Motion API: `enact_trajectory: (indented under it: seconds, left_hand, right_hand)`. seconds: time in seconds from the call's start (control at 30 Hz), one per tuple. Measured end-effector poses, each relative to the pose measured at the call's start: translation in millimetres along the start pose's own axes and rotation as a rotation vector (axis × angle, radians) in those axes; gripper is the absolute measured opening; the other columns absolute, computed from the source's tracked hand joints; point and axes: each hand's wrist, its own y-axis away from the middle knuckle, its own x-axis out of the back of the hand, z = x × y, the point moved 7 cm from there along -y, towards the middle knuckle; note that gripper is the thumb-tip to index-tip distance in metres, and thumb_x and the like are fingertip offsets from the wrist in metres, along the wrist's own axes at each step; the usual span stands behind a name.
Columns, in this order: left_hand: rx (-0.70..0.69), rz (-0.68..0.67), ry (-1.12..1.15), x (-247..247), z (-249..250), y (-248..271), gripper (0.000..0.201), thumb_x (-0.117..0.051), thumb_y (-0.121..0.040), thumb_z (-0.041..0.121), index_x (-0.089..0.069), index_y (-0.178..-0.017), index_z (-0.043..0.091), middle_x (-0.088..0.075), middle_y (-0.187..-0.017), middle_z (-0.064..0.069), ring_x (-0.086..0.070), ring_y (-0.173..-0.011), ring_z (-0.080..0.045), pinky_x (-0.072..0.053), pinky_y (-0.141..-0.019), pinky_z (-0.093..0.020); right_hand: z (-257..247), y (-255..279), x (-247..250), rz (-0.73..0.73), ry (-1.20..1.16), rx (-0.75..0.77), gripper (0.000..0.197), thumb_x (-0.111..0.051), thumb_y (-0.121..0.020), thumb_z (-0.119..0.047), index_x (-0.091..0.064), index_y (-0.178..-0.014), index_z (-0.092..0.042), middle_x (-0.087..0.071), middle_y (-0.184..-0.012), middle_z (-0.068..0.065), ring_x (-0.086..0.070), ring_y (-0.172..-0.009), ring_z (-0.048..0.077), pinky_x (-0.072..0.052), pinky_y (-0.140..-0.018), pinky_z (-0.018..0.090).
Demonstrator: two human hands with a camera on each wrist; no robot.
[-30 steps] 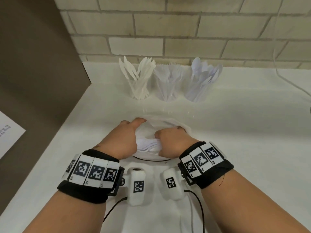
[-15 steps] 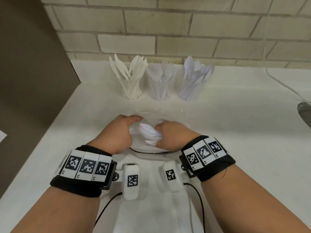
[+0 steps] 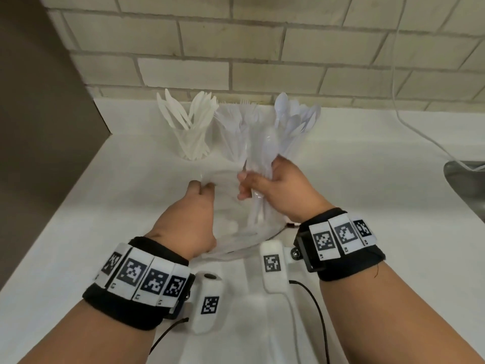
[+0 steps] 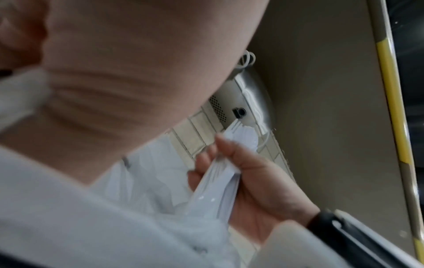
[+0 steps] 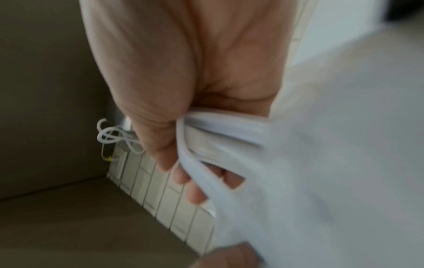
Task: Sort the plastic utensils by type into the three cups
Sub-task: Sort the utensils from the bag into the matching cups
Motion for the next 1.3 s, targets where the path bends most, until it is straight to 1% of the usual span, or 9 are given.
enact_trajectory:
  seconds: [0.23, 0.43, 0.63, 0.73, 0.8, 0.93, 1.13, 1.23, 1.3]
  left_hand:
    - [0.045, -0.050, 0.078, -2.4, 1.1, 1.8, 0.100, -0.073, -0.067, 0.029, -0.016, -0.149, 0.021, -0.021, -0.141, -0.002, -0.060, -0.096, -0.022, -0.053, -0.081, -0.031]
    - [0.005, -0.055, 0.113, -0.7, 2.2, 4.2, 0.095, -0.074, -0.066, 0.034, -0.022, -0.145, 0.026, -0.028, -0.133, -0.001, -0.059, -0.088, -0.019, -0.054, -0.077, -0.032]
    - [0.012, -0.097, 0.075, -6.6, -1.3, 6.3, 0.102, -0.077, -0.064, 0.034, -0.020, -0.147, 0.023, -0.028, -0.135, -0.002, -0.060, -0.091, -0.022, -0.055, -0.077, -0.034]
    - [0.014, -0.082, 0.101, -5.1, 0.0, 6.0, 0.095, -0.076, -0.065, 0.033, -0.024, -0.144, 0.022, -0.031, -0.128, -0.001, -0.059, -0.085, -0.020, -0.053, -0.072, -0.030]
    - [0.019, -0.072, 0.121, -3.9, -0.6, 5.8, 0.088, -0.076, -0.065, 0.033, -0.030, -0.139, 0.023, -0.032, -0.125, 0.000, -0.059, -0.085, -0.019, -0.052, -0.072, -0.029]
    - [0.036, -0.078, 0.154, -5.5, -3.5, 6.8, 0.091, -0.077, -0.064, 0.034, -0.028, -0.141, 0.027, -0.031, -0.131, 0.001, -0.060, -0.089, -0.020, -0.053, -0.075, -0.031]
    - [0.062, -0.060, 0.182, -7.2, -4.1, 7.7, 0.090, -0.077, -0.065, 0.035, -0.029, -0.141, 0.026, -0.031, -0.132, 0.000, -0.059, -0.085, -0.020, -0.050, -0.071, -0.028]
    - [0.066, -0.073, 0.184, -7.9, -5.4, 9.2, 0.091, -0.075, -0.068, 0.043, -0.026, -0.144, 0.033, -0.015, -0.148, -0.001, -0.054, -0.108, -0.024, -0.048, -0.090, -0.034]
    - [0.038, -0.052, 0.125, -1.8, -3.1, 10.7, 0.083, -0.069, -0.075, 0.050, -0.022, -0.144, 0.044, 0.006, -0.157, 0.001, -0.028, -0.138, -0.030, -0.032, -0.110, -0.042]
  right_hand:
    - [-4.3, 3.1, 4.3, 0.240, -0.233, 0.092, 0.011, -0.062, -0.091, -0.010, -0.060, -0.083, -0.002, -0.062, -0.066, 0.006, -0.066, -0.061, 0.014, -0.053, -0.065, 0.022]
    - [19.4, 2.5, -21.1, 0.174, -0.088, 0.032, 0.020, -0.076, -0.080, -0.013, -0.064, -0.095, -0.006, -0.067, -0.072, -0.002, -0.068, -0.067, 0.009, -0.054, -0.068, 0.024]
    - [-9.3, 1.9, -8.6, 0.354, -0.021, 0.194, 0.041, -0.073, -0.080, -0.027, -0.062, -0.111, -0.002, -0.069, -0.077, -0.004, -0.070, -0.072, 0.018, -0.057, -0.073, 0.030]
    - [-4.7, 6.4, -28.5, 0.252, 0.119, 0.204, 0.046, -0.075, -0.078, -0.025, -0.060, -0.120, -0.016, -0.070, -0.097, -0.002, -0.068, -0.090, 0.015, -0.054, -0.082, 0.027]
    - [10.5, 10.6, -36.8, 0.200, 0.102, 0.121, 0.042, -0.079, -0.075, -0.014, -0.060, -0.106, -0.035, -0.067, -0.092, -0.012, -0.065, -0.087, 0.004, -0.053, -0.081, 0.021]
    - [33.0, 10.2, -35.0, 0.143, 0.034, -0.040, 0.031, -0.078, -0.072, -0.006, -0.067, -0.101, -0.012, -0.071, -0.092, 0.001, -0.068, -0.084, 0.012, -0.055, -0.076, 0.019]
    - [41.8, 9.8, -31.9, 0.117, 0.086, -0.105, 0.036, -0.082, -0.068, -0.011, -0.067, -0.102, -0.011, -0.072, -0.092, 0.002, -0.069, -0.084, 0.012, -0.056, -0.075, 0.021]
    - [45.0, 9.7, -28.9, 0.123, 0.069, -0.119, 0.037, -0.080, -0.071, -0.011, -0.066, -0.106, -0.011, -0.072, -0.097, 0.005, -0.069, -0.089, 0.016, -0.057, -0.082, 0.031]
    - [43.8, 10.4, -26.9, 0.155, 0.024, -0.109, 0.033, -0.078, -0.074, -0.012, -0.067, -0.105, -0.011, -0.072, -0.097, 0.005, -0.069, -0.091, 0.016, -0.057, -0.084, 0.033]
